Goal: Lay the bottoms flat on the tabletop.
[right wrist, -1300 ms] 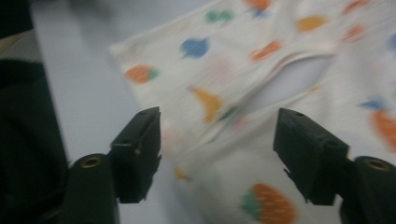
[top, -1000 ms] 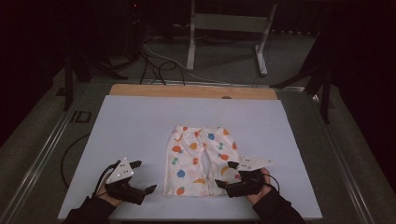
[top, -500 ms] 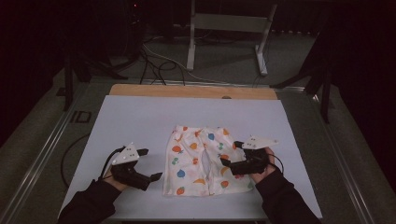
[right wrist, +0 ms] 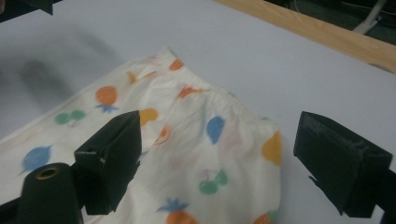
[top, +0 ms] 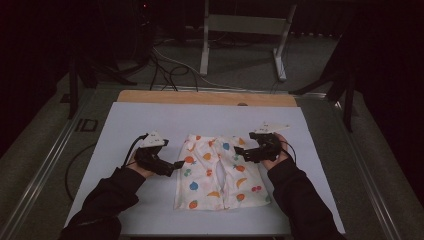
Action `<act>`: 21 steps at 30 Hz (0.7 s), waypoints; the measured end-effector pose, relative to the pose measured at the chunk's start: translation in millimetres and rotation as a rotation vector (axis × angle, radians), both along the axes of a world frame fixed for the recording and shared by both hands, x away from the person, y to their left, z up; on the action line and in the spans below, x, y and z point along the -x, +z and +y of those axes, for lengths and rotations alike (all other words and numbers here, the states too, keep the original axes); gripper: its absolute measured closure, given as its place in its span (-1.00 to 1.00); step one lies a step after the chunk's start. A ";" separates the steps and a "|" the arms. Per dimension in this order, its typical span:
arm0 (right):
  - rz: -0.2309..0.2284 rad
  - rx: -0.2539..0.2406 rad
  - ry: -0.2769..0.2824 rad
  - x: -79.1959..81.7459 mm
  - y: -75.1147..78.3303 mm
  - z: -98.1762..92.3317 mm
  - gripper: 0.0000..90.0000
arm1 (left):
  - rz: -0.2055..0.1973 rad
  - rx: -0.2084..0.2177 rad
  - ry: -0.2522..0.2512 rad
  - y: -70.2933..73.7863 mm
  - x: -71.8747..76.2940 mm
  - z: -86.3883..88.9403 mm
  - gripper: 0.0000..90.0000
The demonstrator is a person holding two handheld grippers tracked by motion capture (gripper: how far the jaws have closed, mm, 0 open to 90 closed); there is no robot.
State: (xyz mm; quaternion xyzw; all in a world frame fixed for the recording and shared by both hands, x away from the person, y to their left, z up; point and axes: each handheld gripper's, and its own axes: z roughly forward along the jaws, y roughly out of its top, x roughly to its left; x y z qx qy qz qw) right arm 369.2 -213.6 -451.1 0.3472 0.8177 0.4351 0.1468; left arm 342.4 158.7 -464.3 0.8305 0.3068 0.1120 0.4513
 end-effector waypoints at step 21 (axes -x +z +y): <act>0.133 0.026 -0.155 -74.9 -21.6 11.0 -0.06 | 0.154 -0.053 0.117 -27.1 -77.9 -42.2 -0.94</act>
